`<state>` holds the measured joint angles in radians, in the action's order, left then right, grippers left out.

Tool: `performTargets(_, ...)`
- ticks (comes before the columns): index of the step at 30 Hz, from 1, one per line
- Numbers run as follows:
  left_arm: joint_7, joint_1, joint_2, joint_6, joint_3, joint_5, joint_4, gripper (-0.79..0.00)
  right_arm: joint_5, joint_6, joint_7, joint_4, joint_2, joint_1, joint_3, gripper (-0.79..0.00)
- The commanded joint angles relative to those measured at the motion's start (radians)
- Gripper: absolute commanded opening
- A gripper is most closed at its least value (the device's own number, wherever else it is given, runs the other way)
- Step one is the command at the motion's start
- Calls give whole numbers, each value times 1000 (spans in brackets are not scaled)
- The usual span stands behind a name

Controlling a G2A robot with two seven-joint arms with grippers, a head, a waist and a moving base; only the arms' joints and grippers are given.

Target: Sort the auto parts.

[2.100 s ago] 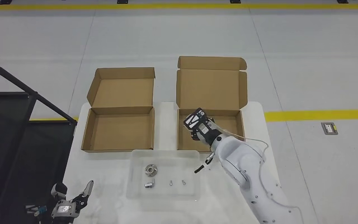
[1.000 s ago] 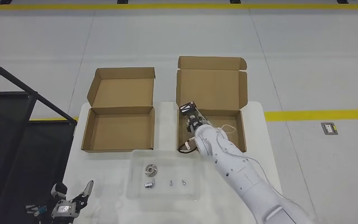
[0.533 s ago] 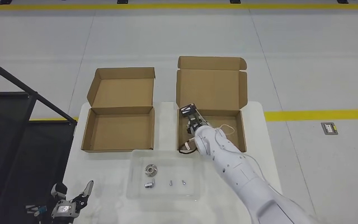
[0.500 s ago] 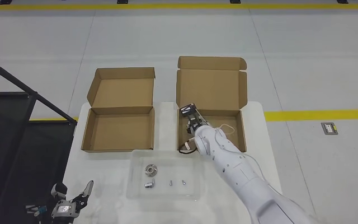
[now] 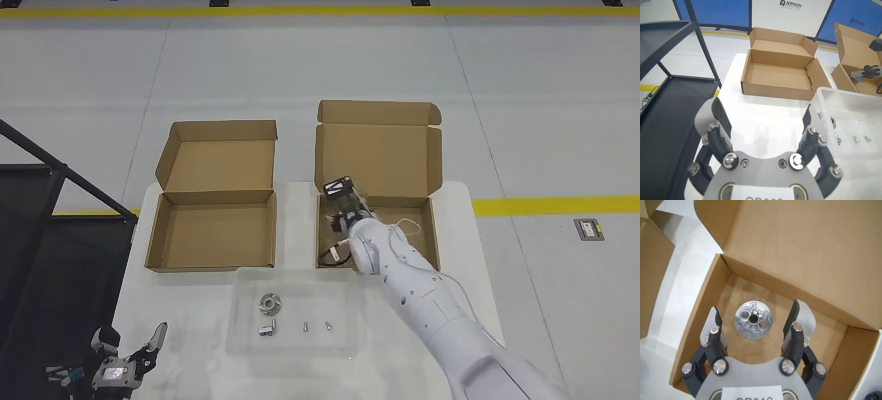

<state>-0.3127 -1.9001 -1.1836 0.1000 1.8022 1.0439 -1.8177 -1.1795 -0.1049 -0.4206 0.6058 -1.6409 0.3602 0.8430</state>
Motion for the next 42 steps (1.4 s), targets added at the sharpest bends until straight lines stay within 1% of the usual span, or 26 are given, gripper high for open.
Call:
performTargets(1,0,0,0,0,0,0,0,0,-15,30,0,67,15,22,19,-74)
performTargets(4,0,0,0,0,0,0,0,0,-52,54,-22,170,38,62,47,-62)
performTargets(6,0,0,0,0,0,0,0,0,-83,74,-42,264,59,104,74,-52)
performTargets(7,0,0,0,0,0,0,0,0,-103,87,-59,333,72,136,97,-46)
performTargets(9,0,0,0,0,0,0,0,0,-126,108,-83,423,90,182,126,-43)
performTargets(10,0,0,0,0,0,0,0,0,-144,128,-103,494,102,220,149,-40)
performTargets(13,0,0,0,0,0,0,0,0,-172,177,-142,625,123,291,189,-37)
performTargets(16,0,0,0,0,0,0,0,0,-179,273,-187,738,139,354,208,0)
performTargets(19,0,0,0,0,0,0,0,0,-187,392,-244,810,151,389,206,0)
performTargets(20,0,0,0,0,0,0,0,0,-187,444,-282,828,155,397,203,0)
performTargets(22,0,0,0,0,0,0,0,0,-194,505,-356,850,160,399,196,0)
performTargets(33,0,0,0,0,0,0,0,0,-197,512,-369,853,161,398,195,0)
performTargets(36,0,0,0,0,0,0,0,0,-228,485,-360,867,161,414,185,0)
performTargets(38,0,0,0,0,0,0,0,0,-230,521,-357,886,162,421,169,0)
performTargets(39,0,0,0,0,0,0,0,0,-229,546,-373,886,162,415,159,0)
performTargets(42,0,0,0,0,0,0,0,0,-223,571,-429,884,158,401,130,0)
